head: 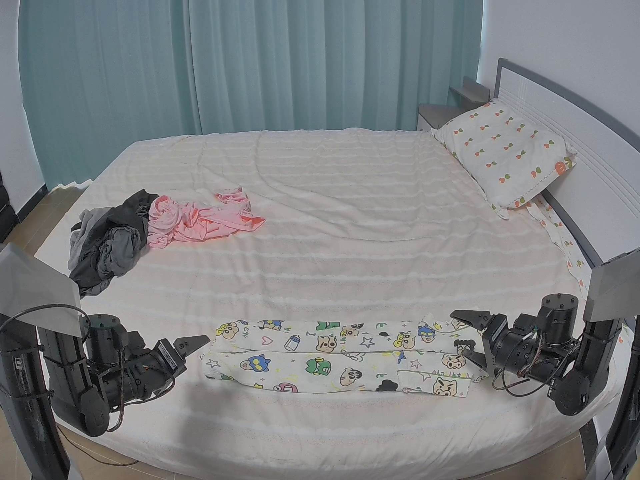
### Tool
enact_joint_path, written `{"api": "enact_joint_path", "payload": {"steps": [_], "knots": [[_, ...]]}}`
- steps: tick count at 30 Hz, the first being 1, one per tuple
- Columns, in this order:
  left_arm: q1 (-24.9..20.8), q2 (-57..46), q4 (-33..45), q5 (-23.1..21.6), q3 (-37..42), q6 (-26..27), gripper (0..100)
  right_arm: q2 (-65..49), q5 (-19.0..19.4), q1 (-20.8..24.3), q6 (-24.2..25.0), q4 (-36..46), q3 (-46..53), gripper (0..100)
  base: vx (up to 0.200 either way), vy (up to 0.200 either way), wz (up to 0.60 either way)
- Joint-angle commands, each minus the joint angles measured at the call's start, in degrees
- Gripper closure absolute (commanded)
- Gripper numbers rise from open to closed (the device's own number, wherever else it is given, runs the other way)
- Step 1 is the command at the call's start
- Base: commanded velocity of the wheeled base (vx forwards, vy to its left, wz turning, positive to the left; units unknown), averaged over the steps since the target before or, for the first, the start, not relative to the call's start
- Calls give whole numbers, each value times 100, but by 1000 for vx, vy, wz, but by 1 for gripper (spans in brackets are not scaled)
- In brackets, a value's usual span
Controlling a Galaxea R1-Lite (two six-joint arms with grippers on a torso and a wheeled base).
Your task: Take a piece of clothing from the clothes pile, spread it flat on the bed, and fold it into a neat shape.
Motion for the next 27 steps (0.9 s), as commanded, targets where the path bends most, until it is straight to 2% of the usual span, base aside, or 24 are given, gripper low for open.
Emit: {"api": "enact_joint_path", "payload": {"steps": [1, 13, 22, 27], "knots": [[0, -13, -102, -4, -8, 2, 0, 26, 4, 20, -1, -61, 38, 0, 0, 200, 0], [9, 31, -102, -13, -52, 11, 0, -115, 13, 37, -10, -52, 73, 0, 0, 200, 0], [-18, 66, -102, 5, -87, 82, 0, -115, 4, 37, -27, -52, 73, 0, 0, 0, 0], [-26, 163, -102, -13, -96, 266, 0, -124, 4, 37, -36, -52, 82, 0, 200, 0, 0]]}}
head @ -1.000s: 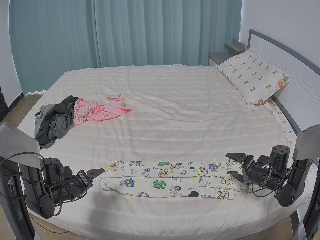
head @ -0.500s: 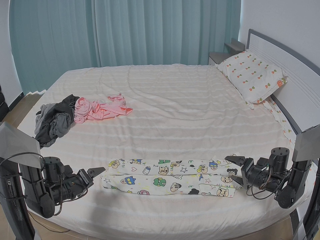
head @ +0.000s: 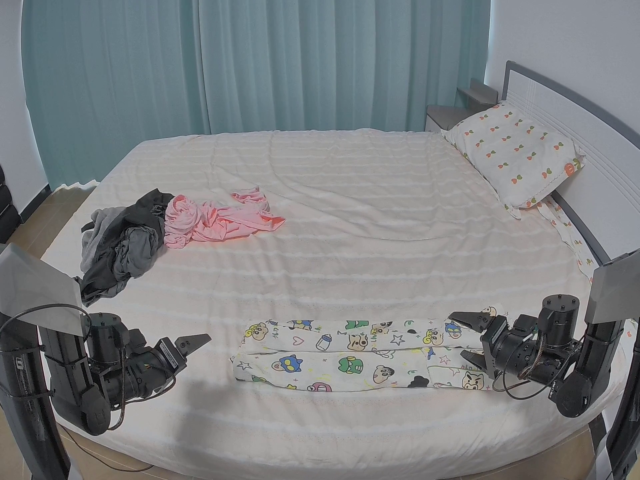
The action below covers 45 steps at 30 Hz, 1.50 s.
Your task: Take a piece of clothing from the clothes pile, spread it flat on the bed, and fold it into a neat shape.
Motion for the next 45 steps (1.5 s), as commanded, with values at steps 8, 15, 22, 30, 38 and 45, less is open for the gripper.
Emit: {"api": "enact_joint_path", "payload": {"steps": [8, 15, 22, 30, 38, 45], "knots": [[-78, 221, -102, -23, -79, 154, 0, -5, -8, 46, 2, -49, 3, 0, 200, 0, 0], [-369, 537, -102, 65, -307, 145, 0, -5, 1, 55, 2, -58, 3, 0, 57, 0, 0], [-782, 810, -93, 144, -905, 101, 0, 3, 10, 72, 2, -58, 11, 0, 0, 0, 0], [-1089, 968, 1137, 118, -2382, 145, 0, 3, -16, 116, 2, -58, 90, 0, 0, 0, 0], [-1283, 968, 2227, 118, -2716, 971, 0, 21, -16, 116, 2, -58, 90, 0, 0, 0, 0], [-1291, 959, 2420, 118, -2786, 980, 0, 39, -16, 116, 2, -58, 82, 0, 0, 0, 0]]}}
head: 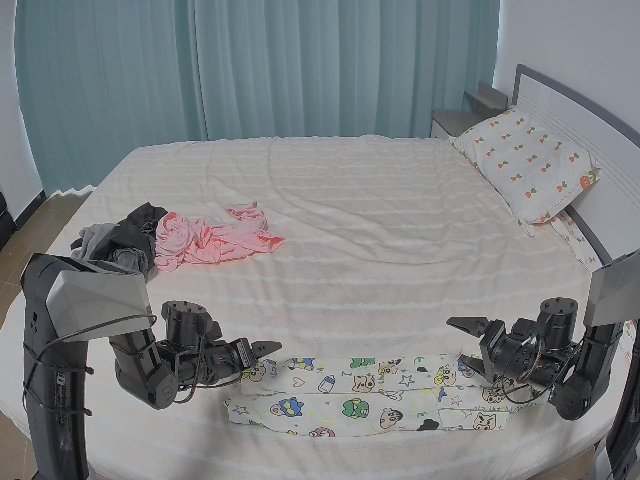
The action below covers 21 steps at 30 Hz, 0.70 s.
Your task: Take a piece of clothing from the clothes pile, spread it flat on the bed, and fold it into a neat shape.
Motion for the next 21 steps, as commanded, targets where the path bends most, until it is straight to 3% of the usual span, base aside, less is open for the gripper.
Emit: {"api": "enact_joint_path", "payload": {"steps": [1, 7, 8, 21], "knots": [[-15, 8, 18, -3, -43, 0, 0, 23, 3, 3, 2, -58, -7, 0, 0, 0, 0], [-85, -62, 97, 23, 10, 0, 0, 32, 3, 3, 2, -58, -16, 0, 0, 0, 0], [-94, -62, 141, 23, 10, 0, 100, 32, 3, 3, 2, -58, -16, 0, 0, 0, 0], [-112, -343, 396, 208, -52, 26, 100, 14, 3, 3, 2, -58, -7, 0, 0, 0, 0]]}}
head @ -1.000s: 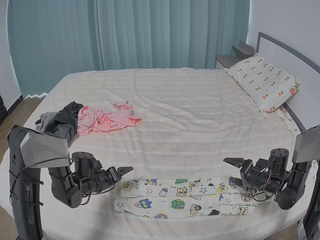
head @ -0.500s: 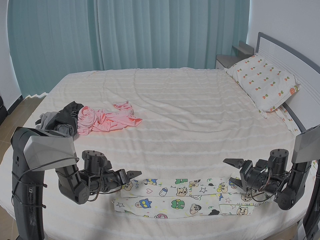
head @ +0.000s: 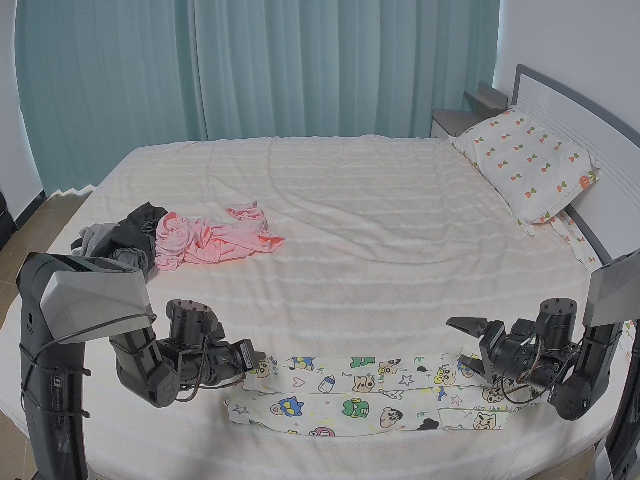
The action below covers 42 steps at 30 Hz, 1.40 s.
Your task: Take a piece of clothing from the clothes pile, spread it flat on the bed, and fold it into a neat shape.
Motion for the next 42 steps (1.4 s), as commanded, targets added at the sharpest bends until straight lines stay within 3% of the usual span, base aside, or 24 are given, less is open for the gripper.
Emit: {"api": "enact_joint_path", "payload": {"steps": [1, 8, 31, 42], "knots": [[-22, -202, -35, 52, -25, -3, 100, -12, 3, 3, -1, -58, 1, 0, 0, 0, 0], [-22, -369, -44, 96, -307, 94, 100, -21, 12, 12, -1, -58, 10, 0, 0, 0, 0], [-74, -334, -70, 140, -1098, 1676, 100, -12, 30, 12, -1, -58, 10, 0, 0, 0, 0], [-162, -158, -70, 605, -1449, 2396, 100, -3, 38, 12, 8, -58, 1, 0, 0, 0, 0]]}}
